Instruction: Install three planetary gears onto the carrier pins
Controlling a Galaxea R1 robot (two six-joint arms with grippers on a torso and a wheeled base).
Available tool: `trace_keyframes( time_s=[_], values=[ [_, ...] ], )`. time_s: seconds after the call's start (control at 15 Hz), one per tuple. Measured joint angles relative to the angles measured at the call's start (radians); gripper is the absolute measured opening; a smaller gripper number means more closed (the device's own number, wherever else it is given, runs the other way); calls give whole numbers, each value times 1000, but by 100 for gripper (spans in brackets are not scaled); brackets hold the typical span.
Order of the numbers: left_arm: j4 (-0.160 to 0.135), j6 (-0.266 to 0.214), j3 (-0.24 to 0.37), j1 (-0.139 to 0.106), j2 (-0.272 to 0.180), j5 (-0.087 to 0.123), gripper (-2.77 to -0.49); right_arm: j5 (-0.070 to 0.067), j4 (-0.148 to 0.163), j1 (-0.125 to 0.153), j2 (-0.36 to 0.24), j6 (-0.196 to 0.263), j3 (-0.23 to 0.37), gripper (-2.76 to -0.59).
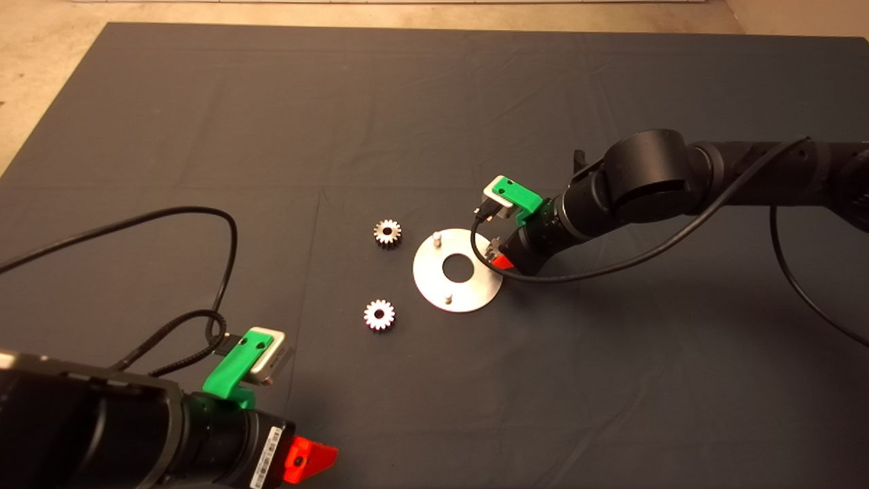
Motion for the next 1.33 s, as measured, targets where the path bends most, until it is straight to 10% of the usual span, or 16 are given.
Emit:
trace_keyframes(
  time_s=[1.33],
  values=[
    [0,0,0,0,0,-10,-50,28,-1,-16,0,-15,-17,-241]
  ],
)
